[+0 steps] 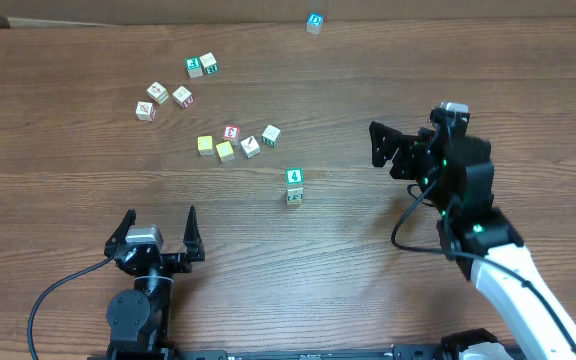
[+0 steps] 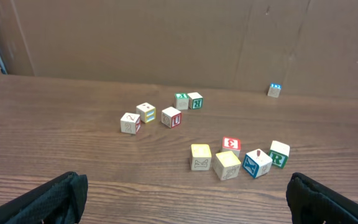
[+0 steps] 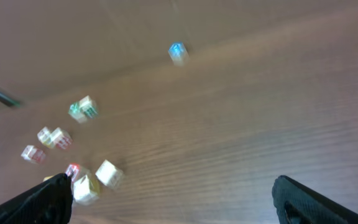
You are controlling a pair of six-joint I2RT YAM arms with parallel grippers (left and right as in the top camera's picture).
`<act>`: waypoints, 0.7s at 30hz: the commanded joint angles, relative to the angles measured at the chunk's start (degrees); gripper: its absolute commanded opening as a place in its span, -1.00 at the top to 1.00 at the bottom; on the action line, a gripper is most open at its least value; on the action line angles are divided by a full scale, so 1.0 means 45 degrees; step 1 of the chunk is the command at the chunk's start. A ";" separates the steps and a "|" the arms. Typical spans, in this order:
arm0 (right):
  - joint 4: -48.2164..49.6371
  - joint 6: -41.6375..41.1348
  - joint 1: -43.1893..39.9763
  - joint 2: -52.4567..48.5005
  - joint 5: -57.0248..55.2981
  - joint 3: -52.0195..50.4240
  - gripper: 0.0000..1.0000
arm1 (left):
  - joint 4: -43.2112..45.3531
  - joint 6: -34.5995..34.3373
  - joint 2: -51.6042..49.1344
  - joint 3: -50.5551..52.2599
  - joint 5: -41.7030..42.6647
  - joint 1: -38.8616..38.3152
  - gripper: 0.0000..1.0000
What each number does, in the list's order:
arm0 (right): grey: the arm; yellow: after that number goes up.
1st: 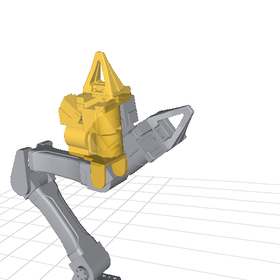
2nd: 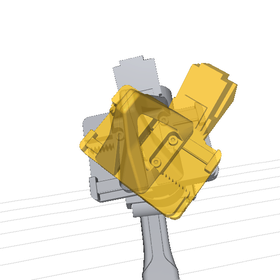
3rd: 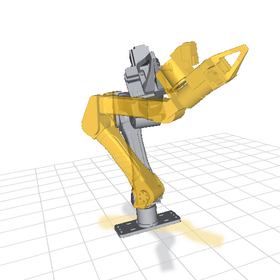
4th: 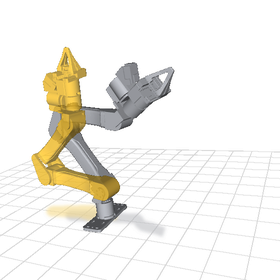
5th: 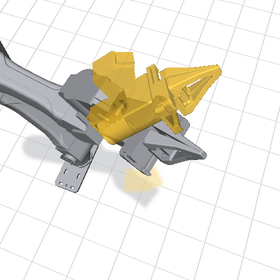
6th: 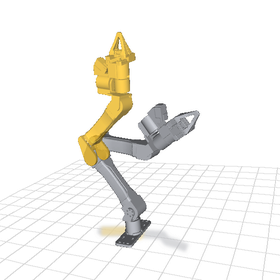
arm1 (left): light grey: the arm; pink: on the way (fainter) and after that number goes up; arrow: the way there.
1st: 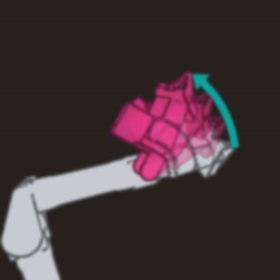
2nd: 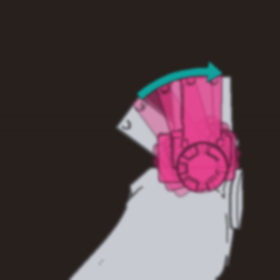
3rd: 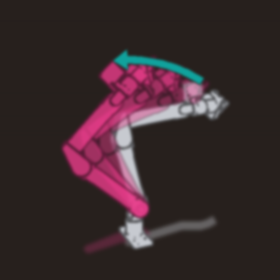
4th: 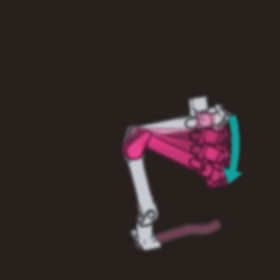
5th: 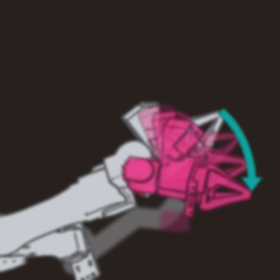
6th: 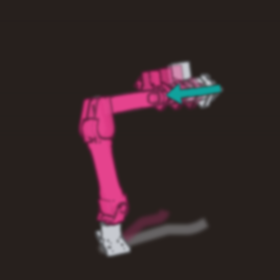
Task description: Form a tower
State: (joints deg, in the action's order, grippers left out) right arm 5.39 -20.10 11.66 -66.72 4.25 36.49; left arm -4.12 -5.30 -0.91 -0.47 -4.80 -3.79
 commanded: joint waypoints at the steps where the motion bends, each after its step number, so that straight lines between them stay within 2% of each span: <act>1: 0.1894 0.0272 -0.0039 0.0665 0.0126 -0.1394 -1.00 | 0.0019 0.0374 0.0155 0.0034 -0.0117 -0.0073 -0.99; 6: 0.5484 0.1030 -0.0039 0.1399 0.0238 -0.3585 -1.00 | 0.0015 0.0374 0.0155 0.0034 -0.0117 -0.0073 -0.99; 10: 0.7402 0.1865 -0.0039 0.1996 0.0471 -0.4925 -1.00 | 0.0019 0.0374 0.0155 0.0034 -0.0117 -0.0073 -0.99; 13: 0.7907 0.2297 -0.0039 0.2472 0.0622 -0.5571 -1.00 | 0.0019 0.0374 0.0155 0.0034 -0.0117 -0.0073 -1.00; 21: 0.7339 0.2535 -0.0792 0.3133 0.1753 -0.6475 -1.00 | 0.0019 0.0374 0.0155 0.0034 -0.0117 -0.0073 -0.99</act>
State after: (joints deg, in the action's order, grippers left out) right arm 38.96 -9.82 9.65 -53.47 9.04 8.75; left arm -4.12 -5.30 -0.91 -0.47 -4.80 -3.79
